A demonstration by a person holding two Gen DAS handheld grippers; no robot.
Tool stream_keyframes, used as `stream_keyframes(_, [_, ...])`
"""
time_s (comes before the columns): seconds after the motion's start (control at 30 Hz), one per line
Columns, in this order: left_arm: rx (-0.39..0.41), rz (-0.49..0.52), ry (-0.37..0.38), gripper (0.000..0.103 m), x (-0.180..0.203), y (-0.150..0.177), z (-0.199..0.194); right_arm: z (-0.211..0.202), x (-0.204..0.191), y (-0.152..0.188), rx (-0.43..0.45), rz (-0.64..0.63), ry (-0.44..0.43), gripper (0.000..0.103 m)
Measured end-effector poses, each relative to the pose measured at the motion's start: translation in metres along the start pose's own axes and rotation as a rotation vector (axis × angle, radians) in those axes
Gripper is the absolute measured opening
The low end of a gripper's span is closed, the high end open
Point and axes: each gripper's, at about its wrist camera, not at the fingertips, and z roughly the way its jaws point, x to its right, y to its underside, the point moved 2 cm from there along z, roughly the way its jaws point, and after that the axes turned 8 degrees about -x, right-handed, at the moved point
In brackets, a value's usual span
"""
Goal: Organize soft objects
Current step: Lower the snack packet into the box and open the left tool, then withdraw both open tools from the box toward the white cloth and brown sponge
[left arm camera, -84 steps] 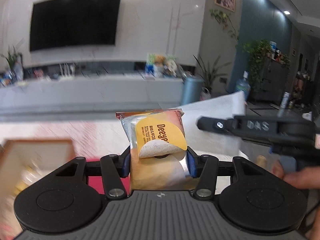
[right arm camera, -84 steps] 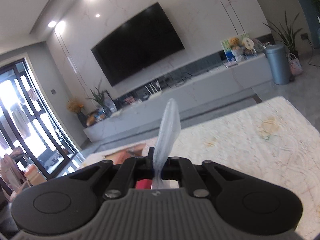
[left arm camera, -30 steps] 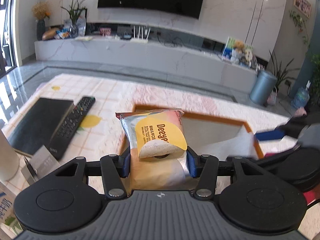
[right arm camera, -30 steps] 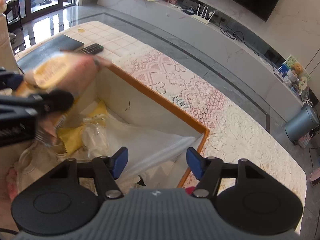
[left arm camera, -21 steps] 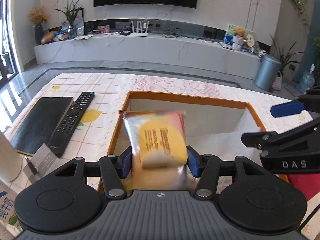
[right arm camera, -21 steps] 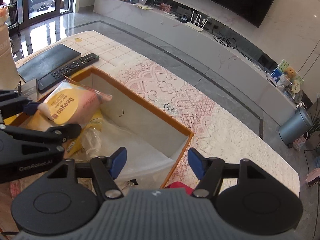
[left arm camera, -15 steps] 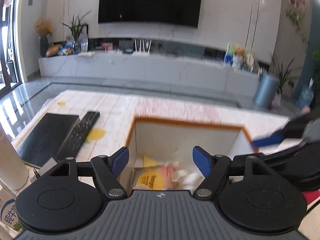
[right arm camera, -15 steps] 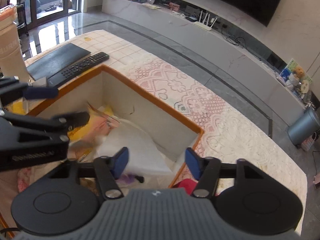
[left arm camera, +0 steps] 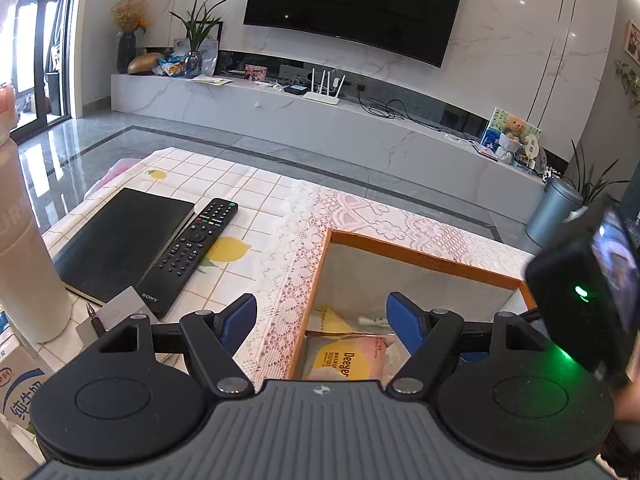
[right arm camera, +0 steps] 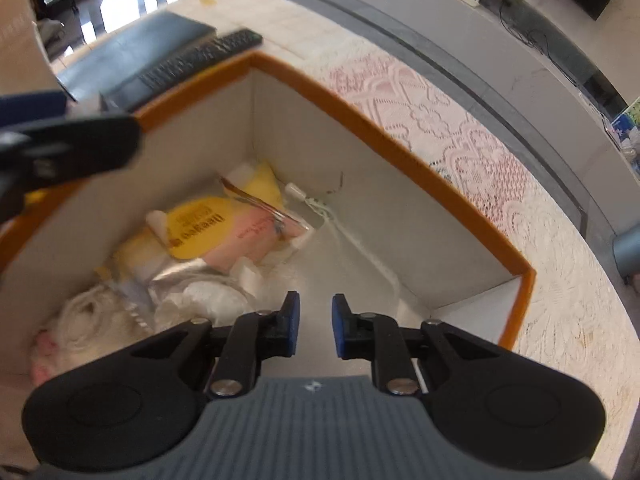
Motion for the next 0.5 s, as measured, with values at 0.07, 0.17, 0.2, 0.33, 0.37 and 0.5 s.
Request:
stream_keyframes(0.07, [-0.006,0.023,-0.011,0.087,0.002,0.001,0.003,0.008,0.004,-0.005,-0.051,0.003,-0.009,0.017])
stream_keyframes(0.17, [-0.016,0.036,-0.027,0.087,0.006,0.003,0.006,0.019,0.008,-0.004,-0.111,-0.008,0.018,0.017])
stream_keyframes(0.2, [-0.017,0.038,-0.025,0.087,0.007,0.003,0.006,0.022,0.009,-0.001,-0.125,-0.011,0.026,0.016])
stream_keyframes(0.33, [-0.016,0.051,-0.023,0.087,0.009,0.005,0.005,0.031,0.010,0.012,-0.151,-0.106,0.133,0.000])
stream_keyframes(0.37, [-0.018,0.054,-0.028,0.087,0.009,0.006,0.005,0.034,0.006,0.015,-0.165,-0.141,0.173,0.000])
stream_keyframes(0.5, [-0.021,0.046,-0.050,0.087,0.007,0.005,0.006,0.028,0.004,0.015,-0.150,-0.127,0.189,0.003])
